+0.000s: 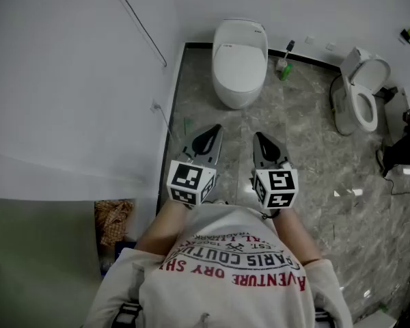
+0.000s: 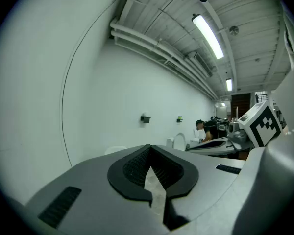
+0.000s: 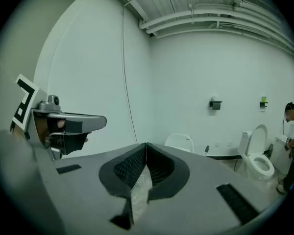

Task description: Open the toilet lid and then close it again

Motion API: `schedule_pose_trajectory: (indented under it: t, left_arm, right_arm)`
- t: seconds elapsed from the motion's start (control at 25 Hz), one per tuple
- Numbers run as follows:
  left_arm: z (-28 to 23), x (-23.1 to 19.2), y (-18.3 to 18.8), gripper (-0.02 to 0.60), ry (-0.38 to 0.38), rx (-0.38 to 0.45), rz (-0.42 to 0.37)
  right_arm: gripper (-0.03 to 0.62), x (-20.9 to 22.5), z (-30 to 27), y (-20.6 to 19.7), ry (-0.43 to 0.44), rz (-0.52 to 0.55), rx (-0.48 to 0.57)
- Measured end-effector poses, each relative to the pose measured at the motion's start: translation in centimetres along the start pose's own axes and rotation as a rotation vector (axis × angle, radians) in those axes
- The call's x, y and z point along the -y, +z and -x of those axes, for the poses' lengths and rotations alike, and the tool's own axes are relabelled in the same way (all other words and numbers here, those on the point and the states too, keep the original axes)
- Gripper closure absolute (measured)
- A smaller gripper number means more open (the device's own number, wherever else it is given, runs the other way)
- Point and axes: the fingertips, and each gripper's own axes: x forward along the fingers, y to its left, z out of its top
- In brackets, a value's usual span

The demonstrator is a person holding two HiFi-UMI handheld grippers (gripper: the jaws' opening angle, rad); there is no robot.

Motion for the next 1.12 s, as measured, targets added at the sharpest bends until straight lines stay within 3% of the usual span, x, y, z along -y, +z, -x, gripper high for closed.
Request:
schedule_pose_trajectory:
  t: [0.4,0.72,1.12]
  left_arm:
    - [-0.9,-1.1,-1.2,0.574,-0.007,-0.028,0.008]
    - [-1.6,-1.8,-2.7,0.574,-0.005,-0.058,0.021]
    - [-5.2,-6.2,-8.4,0.574,0.031,-0.16,0.148]
  right_arm:
    - [0.58,0.3,-1.5,-0.6,-0.011,-0.006,-0.019]
    - [0.58,1.2,-2.6,-1.8,-0.032,-0.075,-0.024]
    - [0.579,2.8,-7.8,-4.8,-0.049,-0.142,-0.114]
